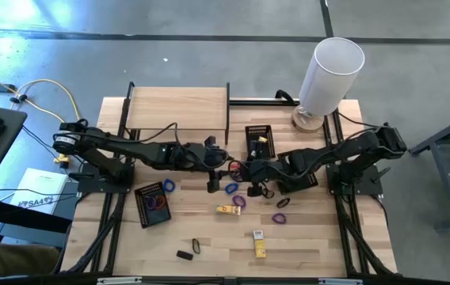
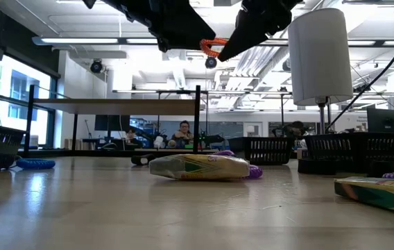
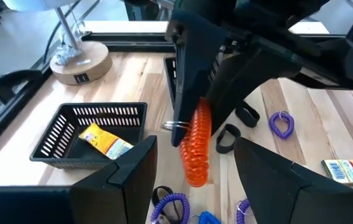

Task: Pick & Place Office Desk Supplies
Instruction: Put the orange spring keychain into the bottom left black bin

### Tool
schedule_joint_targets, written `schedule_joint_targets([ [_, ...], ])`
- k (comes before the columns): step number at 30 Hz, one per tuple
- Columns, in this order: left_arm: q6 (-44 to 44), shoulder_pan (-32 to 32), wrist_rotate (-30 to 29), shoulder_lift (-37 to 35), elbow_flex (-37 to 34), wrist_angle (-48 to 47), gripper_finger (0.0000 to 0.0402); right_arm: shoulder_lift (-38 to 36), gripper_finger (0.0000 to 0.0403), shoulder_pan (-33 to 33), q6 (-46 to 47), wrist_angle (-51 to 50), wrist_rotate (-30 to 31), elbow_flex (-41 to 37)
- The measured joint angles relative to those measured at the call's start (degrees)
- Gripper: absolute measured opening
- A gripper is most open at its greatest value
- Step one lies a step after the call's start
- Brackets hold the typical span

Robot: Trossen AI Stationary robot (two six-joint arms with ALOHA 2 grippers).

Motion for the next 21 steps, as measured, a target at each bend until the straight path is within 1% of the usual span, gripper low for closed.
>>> schedule_joint_targets([
  [2, -0.81, 0.00, 0.56, 0.25, 0.00, -1.01, 0.0207, 0.00, 0.0019, 0.00, 0.00, 0.08, 0.00, 0.00],
  [4, -1.15, 0.00, 1.18, 0.85, 0.01, -0.08, 0.0207, 0.00, 0.0019, 0.00, 0.00, 0.26, -0.04, 0.00],
  [12, 0.09, 0.00, 0.94, 0.98, 0.00, -0.08, 0.0206, 0.00, 0.0019, 0.02, 0.04, 0.23, -1.14, 0.00],
  [14, 0.11, 0.00, 0.94, 0.98, 0.00, 0.04, 0.0200, 0.00, 0.0019, 0.02, 0.07, 0.23, -1.16, 0.00],
  [17, 0.11, 0.00, 0.93, 0.98, 0.00, 0.00, 0.0173, 0.00, 0.0019, 0.02, 0.12, 0.22, -1.16, 0.00],
  [21, 0.11, 0.00, 0.77, 0.98, 0.00, 0.00, 0.0114, 0.00, 0.0019, 0.02, 0.26, 0.20, -1.40, 0.00],
])
